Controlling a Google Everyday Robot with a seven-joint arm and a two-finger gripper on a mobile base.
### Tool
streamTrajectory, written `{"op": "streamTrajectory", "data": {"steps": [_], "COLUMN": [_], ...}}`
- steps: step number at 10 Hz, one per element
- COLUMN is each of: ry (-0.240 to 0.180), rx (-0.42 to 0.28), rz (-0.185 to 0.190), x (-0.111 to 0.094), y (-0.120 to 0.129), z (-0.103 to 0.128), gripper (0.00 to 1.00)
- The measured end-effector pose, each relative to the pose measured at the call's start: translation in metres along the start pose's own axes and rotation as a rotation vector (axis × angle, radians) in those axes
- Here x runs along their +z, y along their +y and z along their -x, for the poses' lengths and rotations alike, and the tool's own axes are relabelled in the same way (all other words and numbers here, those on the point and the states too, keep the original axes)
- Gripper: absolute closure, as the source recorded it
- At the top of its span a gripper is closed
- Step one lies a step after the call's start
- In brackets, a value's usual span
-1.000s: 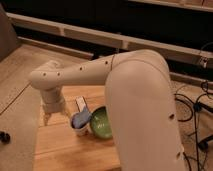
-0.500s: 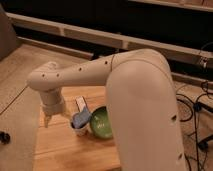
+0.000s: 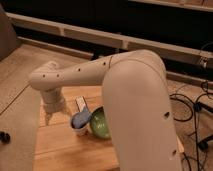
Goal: Place the ceramic cup in the ceramic bowl
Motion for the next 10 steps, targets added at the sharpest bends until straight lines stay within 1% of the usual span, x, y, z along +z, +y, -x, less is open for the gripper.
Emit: {"op": "streamTrajectory", "data": {"steps": [2, 4, 5, 6, 8, 10], "ry": [0.012, 0.043, 0.061, 0.07, 0.078, 0.083], "rx": [-0.003, 0.0, 0.009, 0.016, 0.024, 0.009], "rz": [0.015, 0.0, -0.014, -0.022, -0.03, -0.024], "x": [0.009, 0.018, 0.023, 0.025, 0.03, 0.037], "y": [0.002, -0.002, -0.008, -0.012, -0.017, -0.013], "z": [-0.006, -0.018, -0.025, -0.028, -0.026, -0.021], "gripper": [0.35, 0.35, 0.35, 0.35, 0.35, 0.35]}}
